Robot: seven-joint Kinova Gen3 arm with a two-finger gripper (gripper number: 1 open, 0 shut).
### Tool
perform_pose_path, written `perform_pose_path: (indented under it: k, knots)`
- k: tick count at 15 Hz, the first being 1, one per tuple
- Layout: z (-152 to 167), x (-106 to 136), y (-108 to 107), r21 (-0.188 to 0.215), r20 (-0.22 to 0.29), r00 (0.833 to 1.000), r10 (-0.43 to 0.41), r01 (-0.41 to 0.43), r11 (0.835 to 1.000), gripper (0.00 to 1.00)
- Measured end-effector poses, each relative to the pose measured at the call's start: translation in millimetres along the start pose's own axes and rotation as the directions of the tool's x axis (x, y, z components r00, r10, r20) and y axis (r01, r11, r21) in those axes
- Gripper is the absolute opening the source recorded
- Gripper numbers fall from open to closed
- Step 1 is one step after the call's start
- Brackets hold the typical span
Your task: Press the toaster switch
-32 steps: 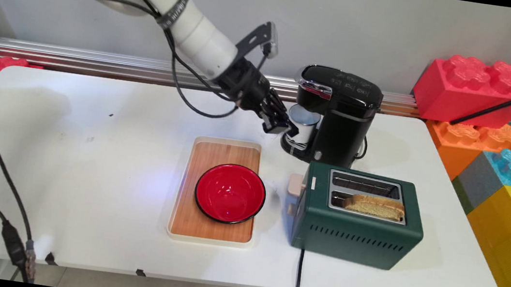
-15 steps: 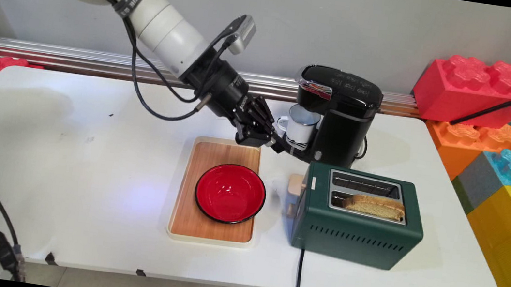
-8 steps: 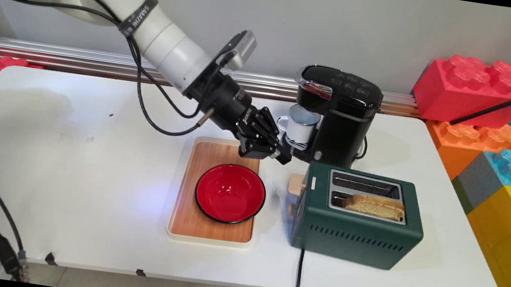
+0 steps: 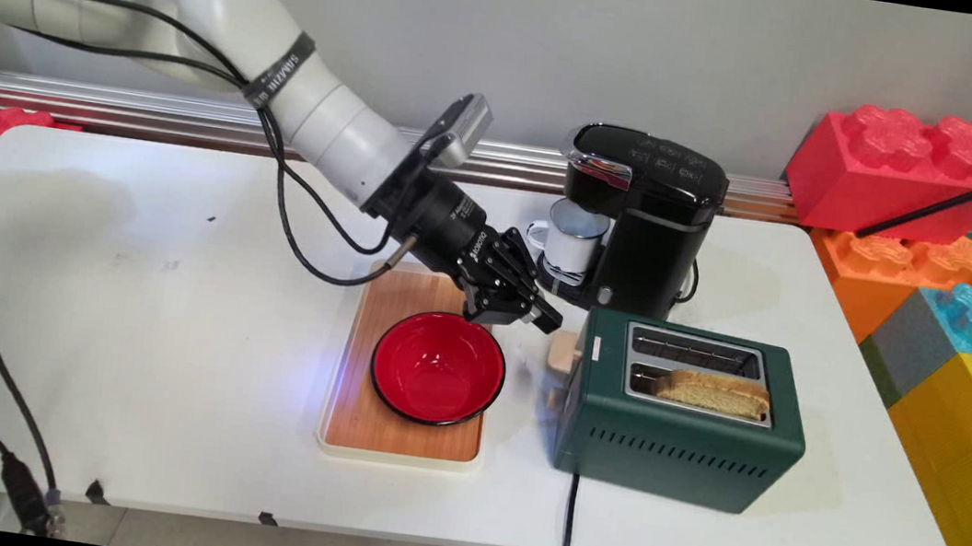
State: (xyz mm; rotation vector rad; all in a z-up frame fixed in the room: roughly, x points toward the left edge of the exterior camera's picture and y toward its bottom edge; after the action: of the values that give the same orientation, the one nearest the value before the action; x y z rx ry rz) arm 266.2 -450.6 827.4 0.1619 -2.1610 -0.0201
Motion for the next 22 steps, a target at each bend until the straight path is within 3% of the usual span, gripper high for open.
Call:
perform_pose_path:
  k: [10, 22]
  knots:
    - [24.9, -14.0, -5.5, -0.002, -0.037, 0.999, 0.000, 0.000, 1.000, 0.00]
    - [40.7, -34.5, -8.3, 0.002, -0.028, 1.000, -0.006, 0.006, 1.000, 0.00]
